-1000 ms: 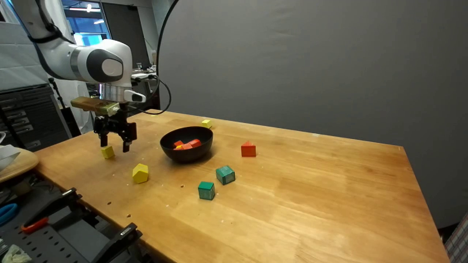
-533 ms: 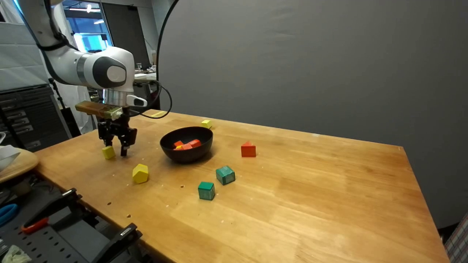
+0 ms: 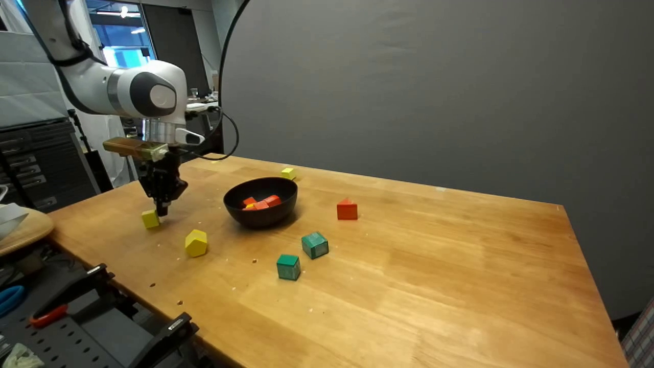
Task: Put all the blocks in the bowl
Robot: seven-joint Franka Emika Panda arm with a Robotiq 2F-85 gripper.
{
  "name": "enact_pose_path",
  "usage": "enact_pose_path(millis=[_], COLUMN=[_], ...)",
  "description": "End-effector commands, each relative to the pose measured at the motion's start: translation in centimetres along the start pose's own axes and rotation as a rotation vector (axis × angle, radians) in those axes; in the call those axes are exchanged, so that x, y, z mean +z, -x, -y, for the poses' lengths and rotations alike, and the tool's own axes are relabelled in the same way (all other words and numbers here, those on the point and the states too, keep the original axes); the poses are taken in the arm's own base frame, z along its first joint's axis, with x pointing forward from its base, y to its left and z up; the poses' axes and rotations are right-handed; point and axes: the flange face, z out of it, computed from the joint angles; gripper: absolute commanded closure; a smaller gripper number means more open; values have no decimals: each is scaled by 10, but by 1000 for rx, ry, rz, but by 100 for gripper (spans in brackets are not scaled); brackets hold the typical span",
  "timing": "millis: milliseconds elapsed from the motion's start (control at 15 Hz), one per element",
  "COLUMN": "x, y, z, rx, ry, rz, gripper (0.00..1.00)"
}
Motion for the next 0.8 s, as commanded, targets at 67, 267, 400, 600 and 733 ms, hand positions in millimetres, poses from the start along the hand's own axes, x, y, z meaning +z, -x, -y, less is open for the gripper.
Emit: enact_pose_path(millis=[67,267,400,600,733], x=[-24,-17,-26,-22,-7], y=[17,10,12,18,26], z=[4,4,7,9,14], rx=[47,40,44,59,44], ry=[31,11,10,-5,7], rz=[23,34,33,15,17], gripper=[74,84,68,37,21])
